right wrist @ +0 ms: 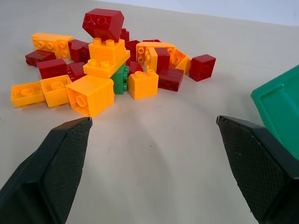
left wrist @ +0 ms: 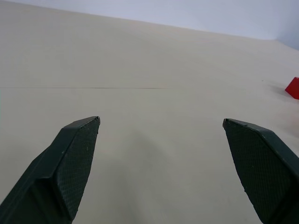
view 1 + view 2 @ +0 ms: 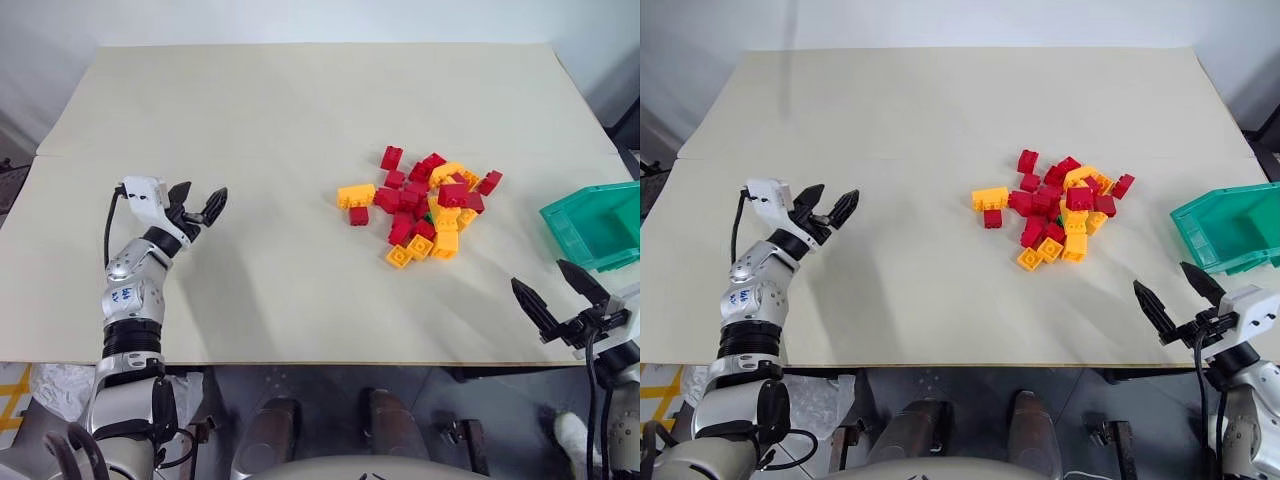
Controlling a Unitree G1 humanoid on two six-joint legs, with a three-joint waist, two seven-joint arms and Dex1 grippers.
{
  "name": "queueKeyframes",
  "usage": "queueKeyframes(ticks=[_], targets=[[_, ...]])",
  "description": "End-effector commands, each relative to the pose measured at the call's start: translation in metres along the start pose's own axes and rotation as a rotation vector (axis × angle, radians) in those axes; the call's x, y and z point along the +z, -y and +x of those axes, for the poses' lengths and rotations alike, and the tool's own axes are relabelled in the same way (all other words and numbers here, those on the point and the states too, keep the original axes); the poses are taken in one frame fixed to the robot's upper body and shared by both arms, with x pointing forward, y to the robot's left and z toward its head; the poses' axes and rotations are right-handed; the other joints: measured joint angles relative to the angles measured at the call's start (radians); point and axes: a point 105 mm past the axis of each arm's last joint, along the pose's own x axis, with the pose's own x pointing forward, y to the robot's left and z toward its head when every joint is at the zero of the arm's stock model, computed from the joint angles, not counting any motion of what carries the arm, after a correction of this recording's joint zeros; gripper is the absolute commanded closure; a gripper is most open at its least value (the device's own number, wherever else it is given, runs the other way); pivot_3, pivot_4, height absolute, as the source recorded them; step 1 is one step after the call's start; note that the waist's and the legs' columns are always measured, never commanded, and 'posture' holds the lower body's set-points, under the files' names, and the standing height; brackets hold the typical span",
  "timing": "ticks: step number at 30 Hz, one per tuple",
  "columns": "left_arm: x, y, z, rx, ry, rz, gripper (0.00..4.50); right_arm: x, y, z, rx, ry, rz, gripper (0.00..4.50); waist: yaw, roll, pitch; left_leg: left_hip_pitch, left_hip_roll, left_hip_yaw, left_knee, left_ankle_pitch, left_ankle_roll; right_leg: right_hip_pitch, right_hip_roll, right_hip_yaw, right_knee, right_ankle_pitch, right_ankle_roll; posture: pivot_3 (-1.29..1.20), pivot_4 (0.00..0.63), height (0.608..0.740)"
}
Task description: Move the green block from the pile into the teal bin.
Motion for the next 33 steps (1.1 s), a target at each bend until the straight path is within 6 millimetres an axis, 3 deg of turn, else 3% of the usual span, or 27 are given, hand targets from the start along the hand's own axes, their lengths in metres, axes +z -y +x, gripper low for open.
queueKeyframes(ticks=[1, 9, 13, 16, 19, 23, 25, 27, 28, 30, 33], targets=[[0.012, 0.003, -0.002, -0.031, 0.029, 0.079, 0.0, 0.005, 0.002, 0.0, 0.01, 0.008, -0.017, 0.02, 0.0, 0.0, 0.0, 0.0, 0.0, 0.0, 0.0, 0.0, 0.0, 0.0, 0.0, 0.0, 0.0, 0.0, 0.0, 0.0, 0.15, 0.74], [0.014, 0.008, 0.0, -0.083, 0.002, 0.081, 0.0, -0.004, -0.001, 0.0, 0.046, -0.136, 0.028, 0.02, 0.0, 0.0, 0.0, 0.0, 0.0, 0.001, 0.001, 0.0, 0.0, 0.0, 0.0, 0.001, 0.0, 0.0, 0.0, 0.0, 0.15, 0.74], [0.013, 0.017, 0.0, -0.172, -0.036, 0.139, 0.0, 0.004, -0.007, 0.006, 0.071, -0.163, 0.009, 0.02, 0.0, 0.0, 0.0, 0.0, 0.0, 0.002, 0.002, -0.001, 0.001, -0.001, 0.0, 0.003, 0.0, 0.0, 0.0, 0.0, 0.15, 0.74], [0.014, 0.044, -0.008, -0.399, -0.022, 0.159, 0.0, 0.019, -0.034, 0.02, 0.186, -0.143, 0.004, 0.62, 0.0, 0.0, 0.0, 0.0, 0.0, 0.003, 0.003, -0.001, 0.001, -0.001, 0.0, 0.004, 0.0, 0.0, 0.0, 0.0, 0.15, 0.74], [0.013, 0.072, -0.018, -0.633, -0.031, 0.121, 0.0, 0.029, -0.069, 0.045, 0.285, -0.105, 0.006, 1.6, -0.006, 0.0, 0.0, 0.0, 0.001, 0.003, 0.003, -0.001, 0.001, -0.002, 0.0, 0.005, 0.0, 0.0, 0.0, 0.0, 0.15, 0.74], [0.026, 0.093, -0.034, -0.871, 0.054, 0.017, 0.0, 0.035, -0.099, 0.078, 0.331, -0.068, 0.017, 3.02, -0.008, 0.0, 0.0, 0.0, 0.002, 0.003, 0.006, -0.001, 0.001, -0.002, 0.001, 0.006, 0.002, 0.0, 0.0, 0.0, 0.15, 0.74], [0.025, 0.094, -0.038, -0.914, 0.04, 0.031, 0.0, 0.035, -0.108, 0.102, 0.302, -0.054, 0.017, 3.7, -0.009, -0.001, 0.0, 0.0, 0.002, 0.003, 0.006, -0.001, 0.001, -0.002, 0.001, 0.007, 0.002, 0.0, 0.0, 0.0, 0.15, 0.74], [0.024, 0.095, -0.04, -0.934, 0.022, 0.054, 0.0, 0.037, -0.113, 0.114, 0.29, -0.045, 0.013, 4.42, -0.01, -0.001, 0.0, -0.001, 0.001, 0.003, 0.007, -0.001, 0.001, -0.003, 0.001, 0.007, 0.003, 0.001, 0.0, 0.0, 0.15, 0.74], [0.024, 0.096, -0.04, -0.95, 0.025, 0.056, 0.0, 0.038, -0.114, 0.116, 0.289, -0.041, 0.012, 4.49, -0.008, -0.001, 0.0, -0.001, 0.001, 0.004, 0.007, -0.001, 0.001, -0.003, 0.001, 0.008, 0.003, 0.001, 0.0, 0.0, 0.15, 0.74], [0.025, 0.099, -0.05, -1.039, 0.039, 0.084, 0.0, 0.045, -0.122, 0.148, 0.269, -0.019, 0.005, 4.49, -0.006, -0.002, 0.0, -0.002, 0.0, 0.003, 0.007, -0.001, 0.002, -0.003, 0.001, 0.007, 0.003, 0.001, 0.0, 0.0, 0.15, 0.74], [0.018, 0.099, -0.061, -1.124, -0.003, 0.144, 0.0, 0.055, -0.115, 0.187, 0.191, -0.007, -0.028, 4.49, -0.029, -0.002, 0.0, -0.002, 0.0, 0.006, 0.008, -0.001, 0.002, -0.004, 0.001, 0.009, 0.003, 0.002, 0.001, 0.0, 0.15, 0.74]])
